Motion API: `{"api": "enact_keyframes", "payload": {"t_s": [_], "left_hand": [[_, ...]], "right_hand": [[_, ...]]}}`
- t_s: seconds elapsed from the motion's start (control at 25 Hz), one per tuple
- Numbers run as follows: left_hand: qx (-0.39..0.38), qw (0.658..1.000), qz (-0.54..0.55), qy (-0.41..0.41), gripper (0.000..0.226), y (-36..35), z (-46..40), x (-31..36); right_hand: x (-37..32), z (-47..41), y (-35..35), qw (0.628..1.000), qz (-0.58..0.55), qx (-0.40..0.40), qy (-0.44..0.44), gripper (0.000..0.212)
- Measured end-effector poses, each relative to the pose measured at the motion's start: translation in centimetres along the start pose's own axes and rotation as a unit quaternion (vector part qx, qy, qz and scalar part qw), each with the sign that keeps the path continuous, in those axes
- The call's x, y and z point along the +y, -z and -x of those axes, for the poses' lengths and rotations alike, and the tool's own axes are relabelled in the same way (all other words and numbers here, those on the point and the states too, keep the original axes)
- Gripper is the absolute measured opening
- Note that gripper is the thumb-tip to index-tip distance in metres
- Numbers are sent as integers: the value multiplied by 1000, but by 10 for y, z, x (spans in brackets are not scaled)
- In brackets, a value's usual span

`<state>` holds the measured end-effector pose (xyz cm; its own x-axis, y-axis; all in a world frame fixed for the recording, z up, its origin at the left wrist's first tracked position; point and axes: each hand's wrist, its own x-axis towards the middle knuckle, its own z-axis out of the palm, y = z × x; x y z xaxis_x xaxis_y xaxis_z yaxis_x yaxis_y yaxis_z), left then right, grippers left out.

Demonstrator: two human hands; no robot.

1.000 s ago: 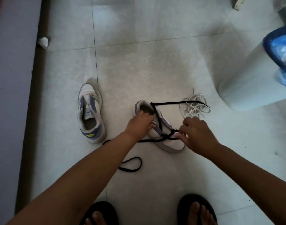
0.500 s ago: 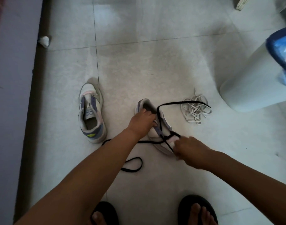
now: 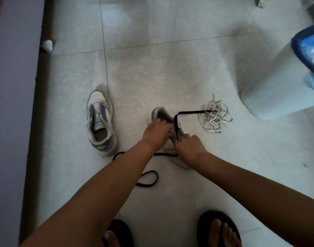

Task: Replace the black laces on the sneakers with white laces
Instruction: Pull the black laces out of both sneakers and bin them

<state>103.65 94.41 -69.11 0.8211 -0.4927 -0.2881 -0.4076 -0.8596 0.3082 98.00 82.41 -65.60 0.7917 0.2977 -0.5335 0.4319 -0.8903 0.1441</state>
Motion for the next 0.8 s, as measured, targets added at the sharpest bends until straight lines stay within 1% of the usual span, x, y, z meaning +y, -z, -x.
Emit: {"api": "enact_keyframes", "payload": {"t_s": [0.08, 0.12, 0.16, 0.2, 0.28, 0.32, 0.36, 0.4, 0.44, 0.48, 0.52, 0.56, 0.6, 0.68, 0.72, 0.8], "left_hand": [[-4, 1000, -5, -5, 28, 1, -1, -2], [-9, 1000, -13, -13, 29, 1, -2, -3], [-13, 1000, -19, -20, 29, 1, -2, -4], [-16, 999, -22, -24, 30, 1, -3, -5], [-16, 999, -22, -24, 30, 1, -3, -4], [-15, 999, -24, -22, 30, 1, -3, -4], [-14, 999, -23, -20, 30, 1, -3, -3], [-13, 1000, -22, -17, 30, 1, -3, -2], [-11, 1000, -19, -16, 30, 1, -2, -1], [-7, 1000, -18, -18, 30, 1, -2, -1], [-3, 1000, -15, -18, 29, 1, -1, -1], [0, 1000, -10, -17, 28, 2, 0, -1], [3, 1000, -5, -15, 27, 2, 0, -1], [3, 1000, 2, -12, 27, 2, 0, 1], [1, 1000, 2, -13, 27, 2, -1, 1], [0, 1000, -7, -21, 27, 2, -2, -1]], "right_hand": [[3, 23, 3, 998, 4, 41, 49, 35], [5, 38, 1, 996, 16, 49, 75, 29], [10, 55, -4, 995, 25, 12, 92, 24], [16, 73, -13, 993, 26, -57, 101, 23], [28, 100, -33, 971, 26, -229, 66, 30], [35, 104, -38, 963, 31, -265, 36, 32], [41, 101, -36, 960, 31, -278, 3, 32], [42, 92, -32, 963, 19, -267, -19, 30], [42, 78, -28, 976, -3, -215, -32, 29], [39, 61, -24, 989, -31, -139, -36, 29], [32, 44, -19, 995, -58, -66, -36, 31], [24, 29, -13, 996, -74, -15, -41, 34], [15, 16, -8, 997, -69, 7, -40, 34], [2, 0, -5, 999, -27, 5, -16, 36], [0, -4, -6, 1000, -11, 0, -5, 39], [2, 1, -9, 1000, -2, 2, 19, 43]]}}
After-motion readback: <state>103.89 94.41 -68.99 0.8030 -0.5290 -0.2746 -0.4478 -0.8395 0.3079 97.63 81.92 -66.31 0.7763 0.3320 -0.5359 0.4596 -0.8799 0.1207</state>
